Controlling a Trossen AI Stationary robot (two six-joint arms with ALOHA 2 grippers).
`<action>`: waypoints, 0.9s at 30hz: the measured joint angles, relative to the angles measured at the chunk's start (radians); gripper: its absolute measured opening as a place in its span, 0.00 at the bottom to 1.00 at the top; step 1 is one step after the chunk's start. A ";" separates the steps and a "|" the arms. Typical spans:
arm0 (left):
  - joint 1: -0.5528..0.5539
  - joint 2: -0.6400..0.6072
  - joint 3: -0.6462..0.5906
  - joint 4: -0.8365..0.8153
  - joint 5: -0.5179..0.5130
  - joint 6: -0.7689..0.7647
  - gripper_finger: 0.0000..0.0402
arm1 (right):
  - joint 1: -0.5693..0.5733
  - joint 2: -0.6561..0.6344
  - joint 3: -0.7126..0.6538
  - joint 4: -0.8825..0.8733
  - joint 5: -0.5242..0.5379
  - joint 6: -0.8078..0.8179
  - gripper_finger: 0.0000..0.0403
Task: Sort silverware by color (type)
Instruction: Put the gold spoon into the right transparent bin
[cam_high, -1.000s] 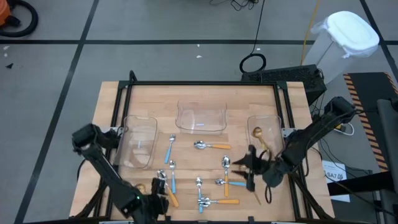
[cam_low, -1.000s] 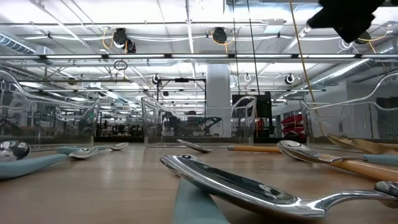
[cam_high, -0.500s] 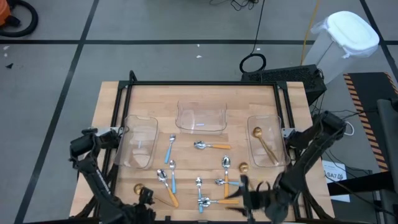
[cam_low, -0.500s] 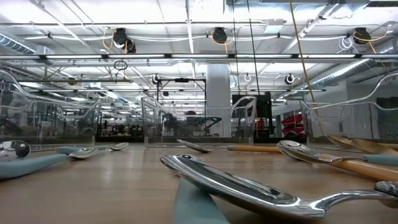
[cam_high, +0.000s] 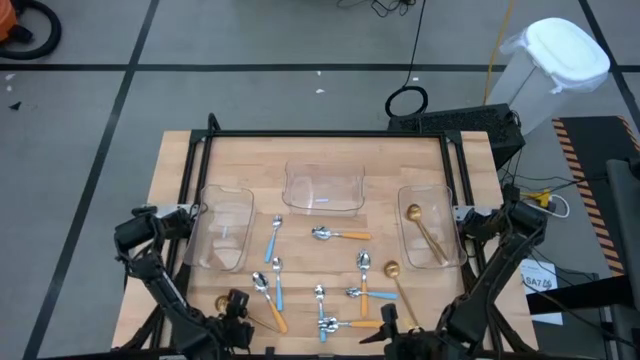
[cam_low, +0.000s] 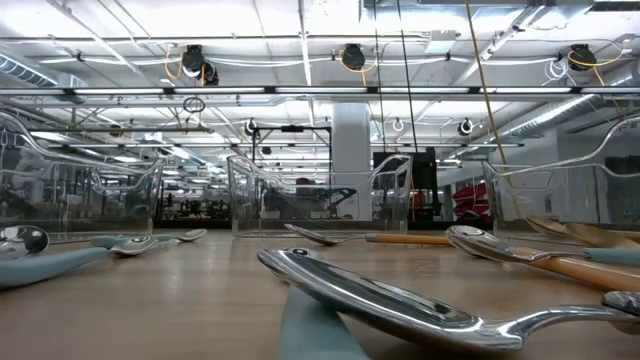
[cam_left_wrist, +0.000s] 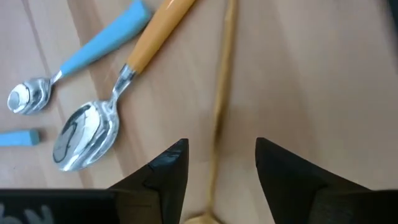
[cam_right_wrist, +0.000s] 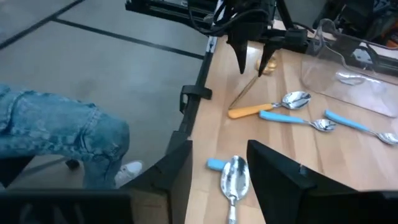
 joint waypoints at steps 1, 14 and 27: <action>0.008 0.000 -0.011 -0.002 0.004 0.001 0.45 | -0.004 0.000 0.000 0.000 0.000 -0.007 0.37; 0.057 -0.008 -0.070 0.072 0.091 0.041 0.45 | -0.045 0.000 0.000 0.002 0.000 0.015 0.37; 0.056 -0.003 -0.072 0.108 0.116 -0.027 0.13 | -0.045 0.000 0.000 0.011 0.000 0.003 0.37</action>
